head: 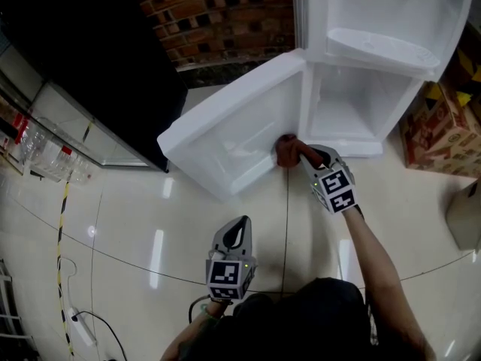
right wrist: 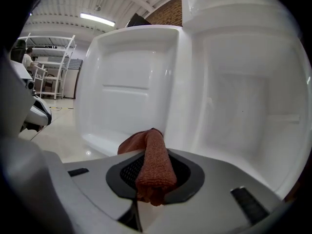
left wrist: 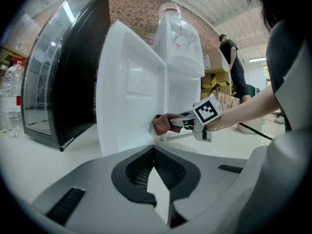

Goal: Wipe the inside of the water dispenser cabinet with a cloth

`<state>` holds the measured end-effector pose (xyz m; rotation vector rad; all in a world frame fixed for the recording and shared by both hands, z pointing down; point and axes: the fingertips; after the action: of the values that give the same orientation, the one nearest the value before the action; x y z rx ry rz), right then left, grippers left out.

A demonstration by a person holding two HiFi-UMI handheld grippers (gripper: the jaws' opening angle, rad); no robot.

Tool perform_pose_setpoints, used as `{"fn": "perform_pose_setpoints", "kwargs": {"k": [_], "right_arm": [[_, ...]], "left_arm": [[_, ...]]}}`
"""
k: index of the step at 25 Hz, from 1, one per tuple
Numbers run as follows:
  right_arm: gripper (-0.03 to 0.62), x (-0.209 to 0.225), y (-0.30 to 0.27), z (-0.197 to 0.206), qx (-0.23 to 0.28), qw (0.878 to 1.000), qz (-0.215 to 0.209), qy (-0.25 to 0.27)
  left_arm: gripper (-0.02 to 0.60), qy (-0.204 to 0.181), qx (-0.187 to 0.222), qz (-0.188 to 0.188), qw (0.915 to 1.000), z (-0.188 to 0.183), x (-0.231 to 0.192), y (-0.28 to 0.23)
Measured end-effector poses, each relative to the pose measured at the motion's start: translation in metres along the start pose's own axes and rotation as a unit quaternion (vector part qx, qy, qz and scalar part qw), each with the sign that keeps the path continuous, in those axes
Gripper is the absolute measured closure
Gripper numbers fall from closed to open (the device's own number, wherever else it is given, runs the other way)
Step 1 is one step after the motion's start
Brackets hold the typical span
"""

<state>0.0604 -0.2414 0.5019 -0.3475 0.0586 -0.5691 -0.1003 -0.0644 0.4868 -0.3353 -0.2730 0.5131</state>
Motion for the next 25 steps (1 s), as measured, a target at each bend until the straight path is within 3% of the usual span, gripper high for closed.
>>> {"fn": "perform_pose_setpoints", "kwargs": {"k": [4, 11, 17, 22, 25], "right_arm": [[0.511, -0.01, 0.024, -0.007, 0.028, 1.0, 0.004, -0.011], [0.511, -0.002, 0.102, -0.001, 0.058, 0.995, 0.055, -0.055], [0.511, 0.015, 0.181, 0.008, 0.083, 0.988, 0.106, -0.072], [0.511, 0.028, 0.225, 0.021, 0.108, 0.979, 0.143, -0.095], [0.513, 0.031, 0.232, 0.021, 0.122, 0.977, 0.149, -0.095]], "left_arm": [[0.604, 0.007, 0.006, -0.002, 1.0, -0.002, 0.0, -0.003], [0.604, 0.008, 0.022, 0.007, 0.9997, -0.015, 0.022, -0.032], [0.604, -0.032, 0.063, 0.049, 0.9963, -0.054, 0.075, -0.082], [0.604, -0.086, 0.106, 0.086, 0.987, -0.094, 0.123, -0.102], [0.604, -0.074, 0.119, 0.08, 0.9869, -0.105, 0.131, -0.104]]}}
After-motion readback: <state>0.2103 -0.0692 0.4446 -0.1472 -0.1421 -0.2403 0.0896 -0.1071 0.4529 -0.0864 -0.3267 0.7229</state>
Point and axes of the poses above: the fingertips, and each gripper's own axes: y backward along the fingers, x to its right, z out of its underside, and after that the axes turned 12 degrees about -y, right-handed
